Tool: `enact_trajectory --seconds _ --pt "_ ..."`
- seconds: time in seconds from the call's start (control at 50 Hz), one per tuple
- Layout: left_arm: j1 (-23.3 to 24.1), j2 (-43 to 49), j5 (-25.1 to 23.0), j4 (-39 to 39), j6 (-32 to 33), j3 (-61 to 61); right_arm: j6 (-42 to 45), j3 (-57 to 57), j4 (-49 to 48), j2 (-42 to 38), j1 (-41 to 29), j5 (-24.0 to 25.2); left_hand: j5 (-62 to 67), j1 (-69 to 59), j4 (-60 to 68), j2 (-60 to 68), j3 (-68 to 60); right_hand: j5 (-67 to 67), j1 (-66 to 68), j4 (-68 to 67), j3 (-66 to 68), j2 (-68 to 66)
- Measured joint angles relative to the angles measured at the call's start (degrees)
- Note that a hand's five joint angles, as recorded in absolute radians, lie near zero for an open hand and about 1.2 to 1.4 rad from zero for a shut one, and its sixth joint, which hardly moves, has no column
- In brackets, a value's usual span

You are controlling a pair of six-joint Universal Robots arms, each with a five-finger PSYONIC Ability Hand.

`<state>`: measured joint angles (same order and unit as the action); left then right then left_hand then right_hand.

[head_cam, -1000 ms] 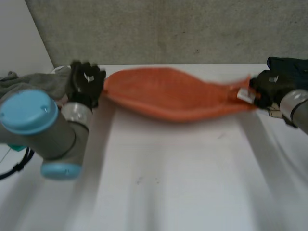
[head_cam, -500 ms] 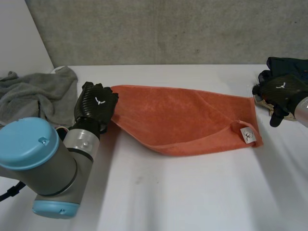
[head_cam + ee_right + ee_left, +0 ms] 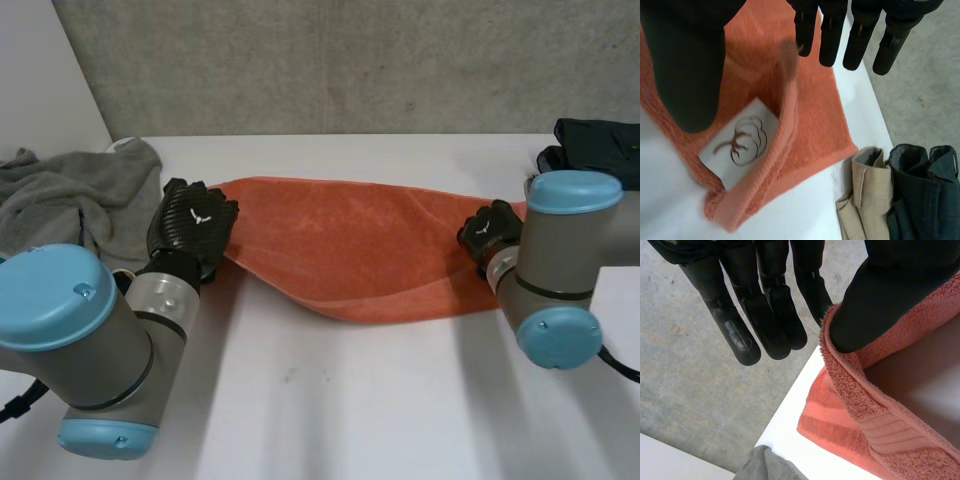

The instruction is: Fold the laundry.

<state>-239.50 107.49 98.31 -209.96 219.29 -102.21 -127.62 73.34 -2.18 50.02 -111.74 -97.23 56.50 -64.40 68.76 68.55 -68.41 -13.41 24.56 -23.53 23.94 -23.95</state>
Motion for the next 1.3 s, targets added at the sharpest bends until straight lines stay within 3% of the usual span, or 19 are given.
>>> enact_trajectory --seconds 0.06,0.1,0.16,0.2,0.36,0.38,0.52,0.58,0.72,0.82,0.9,1.0,1.1,1.12,1.2,1.3 --pt "-0.1 0.0 0.0 0.0 0.0 0.0 1.8 -2.2 -0.3 -2.7 0.1 -1.1 0.0 0.0 0.0 0.0 0.0 -14.7 13.7 -14.4 14.1 -14.3" --pt "-0.2 0.0 0.0 -0.1 0.0 0.1 2.6 -3.7 -0.2 -4.2 0.2 -1.7 0.0 0.0 0.0 0.0 0.0 -36.1 35.8 -36.1 35.6 -36.3" --pt "-0.4 0.0 0.0 -0.1 0.0 0.2 2.4 -4.3 -0.2 -3.7 0.4 -1.9 0.0 0.0 0.0 0.0 0.0 -42.3 39.2 -44.1 43.4 -43.4" --pt "-0.6 -0.2 0.0 0.0 0.1 0.2 1.8 -4.0 -0.3 -2.4 0.5 -1.8 0.0 0.0 0.0 0.0 0.0 -42.3 39.2 -44.7 44.0 -43.4" --pt "-2.2 -5.4 0.1 2.7 0.7 0.3 -2.7 1.1 2.1 15.4 2.3 2.1 0.0 0.0 0.0 0.0 0.0 -42.3 39.2 -45.0 44.3 -43.4" --pt "-2.8 -7.9 0.0 4.5 0.7 0.3 -2.4 2.2 5.4 20.0 3.5 3.6 0.0 0.0 0.0 0.0 0.0 -42.3 39.2 -45.1 44.3 -43.4" --pt "-4.8 -18.1 -0.5 14.6 0.8 1.4 2.4 3.7 25.6 30.5 10.2 7.3 0.0 0.0 0.0 0.0 0.0 -42.3 39.2 -45.2 44.3 -43.4" --pt "-5.3 -20.8 -0.9 20.5 0.8 2.4 4.1 4.2 32.9 32.4 12.3 8.8 0.0 0.0 0.0 0.0 0.0 -42.3 39.2 -45.2 44.3 -43.4" --pt "-6.5 -20.4 -2.7 30.6 0.8 3.8 5.7 6.2 38.0 32.6 13.7 12.5 0.0 0.0 0.0 0.0 0.0 -42.3 39.2 -45.2 44.3 -43.4" --pt "-8.7 -8.5 -4.4 34.6 1.7 7.4 6.2 5.5 36.8 23.7 13.3 14.0 0.3 0.0 0.0 0.0 0.0 -42.3 39.2 -45.2 44.3 -43.4" --pt "-9.7 2.1 -4.3 34.5 3.7 14.3 5.4 -0.3 32.8 16.0 12.2 12.2 0.3 0.0 0.0 0.0 0.0 -42.3 39.2 -45.2 44.3 -43.4" --pt "-9.9 12.3 -3.6 32.4 8.1 27.0 2.0 -11.1 20.4 10.3 10.0 8.8 0.3 0.0 0.0 0.0 0.0 -42.3 39.2 -45.2 44.3 -43.4" --pt "-9.4 16.1 -3.2 20.9 12.5 40.9 -4.0 -18.2 -1.2 10.3 8.5 7.6 0.3 0.0 0.0 0.0 0.0 -42.3 39.2 -45.2 44.3 -43.4" --pt "-9.2 16.1 -3.3 15.0 13.4 43.8 -5.9 -18.9 -9.0 11.2 8.3 7.7 0.3 0.0 0.0 0.0 0.0 -42.3 39.2 -45.2 44.4 -43.4" --pt "-8.5 13.7 -3.5 -0.3 14.2 47.1 -9.0 -18.2 -24.9 14.0 8.1 8.4 0.3 0.0 0.0 0.0 0.0 -42.4 39.2 -45.2 44.5 -43.4" --pt "-7.9 9.7 -3.6 -10.5 13.9 44.9 -10.3 -15.5 -31.8 16.3 7.9 9.5 1.0 0.0 0.0 0.0 0.0 -43.3 39.2 -45.2 44.5 -43.4"
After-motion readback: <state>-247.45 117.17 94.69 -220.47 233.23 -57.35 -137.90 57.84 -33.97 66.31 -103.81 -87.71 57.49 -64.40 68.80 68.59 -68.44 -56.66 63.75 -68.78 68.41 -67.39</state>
